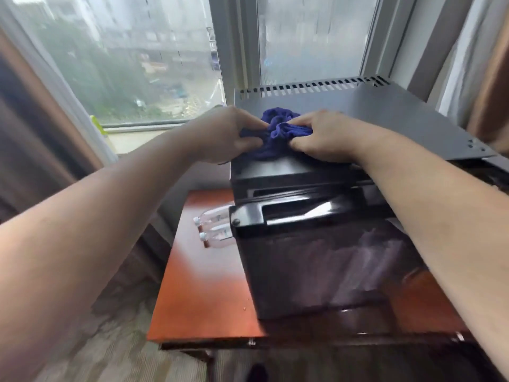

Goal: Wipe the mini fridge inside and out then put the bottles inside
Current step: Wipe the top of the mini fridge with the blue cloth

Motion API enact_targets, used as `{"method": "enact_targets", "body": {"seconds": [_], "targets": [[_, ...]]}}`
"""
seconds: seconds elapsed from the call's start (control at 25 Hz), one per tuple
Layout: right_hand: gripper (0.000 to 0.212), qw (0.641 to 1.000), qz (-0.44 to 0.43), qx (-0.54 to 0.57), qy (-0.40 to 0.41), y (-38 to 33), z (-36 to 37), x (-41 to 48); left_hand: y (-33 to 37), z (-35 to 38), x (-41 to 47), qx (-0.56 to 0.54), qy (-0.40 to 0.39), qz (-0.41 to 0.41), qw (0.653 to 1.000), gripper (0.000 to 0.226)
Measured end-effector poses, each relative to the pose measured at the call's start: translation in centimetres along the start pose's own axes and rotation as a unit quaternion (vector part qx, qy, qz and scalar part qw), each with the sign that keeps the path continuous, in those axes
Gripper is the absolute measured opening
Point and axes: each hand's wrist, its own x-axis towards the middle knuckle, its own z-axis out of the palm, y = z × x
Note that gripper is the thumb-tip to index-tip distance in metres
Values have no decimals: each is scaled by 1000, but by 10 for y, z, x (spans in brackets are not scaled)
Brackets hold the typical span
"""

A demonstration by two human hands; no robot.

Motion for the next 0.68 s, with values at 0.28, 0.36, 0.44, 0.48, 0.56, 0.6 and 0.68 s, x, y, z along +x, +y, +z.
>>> {"method": "enact_targets", "body": {"seconds": [0.28, 0.36, 0.44, 0.48, 0.56, 0.6, 0.68], "targets": [[32, 1000, 23, -18, -7, 16, -13, -78, 86, 8, -37, 18, -13, -10, 1000, 40], [29, 999, 33, -9, 5, 19, -10, -81, 93, 10, -35, 30, -19, -22, 999, 40], [22, 999, 45, -2, 19, 20, -7, -77, 97, 11, -26, 37, -19, -33, 999, 39], [21, 998, 52, -8, 24, 21, -7, -72, 97, 12, -19, 43, -19, -35, 998, 38], [20, 997, 64, -28, 31, 25, -10, -57, 96, 14, -1, 54, -25, -34, 998, 38], [19, 996, 71, -37, 34, 29, -13, -48, 95, 14, 12, 55, -27, -33, 998, 38], [16, 994, 88, -48, 41, 41, -19, -28, 91, 15, 39, 48, -30, -34, 998, 39]]}}
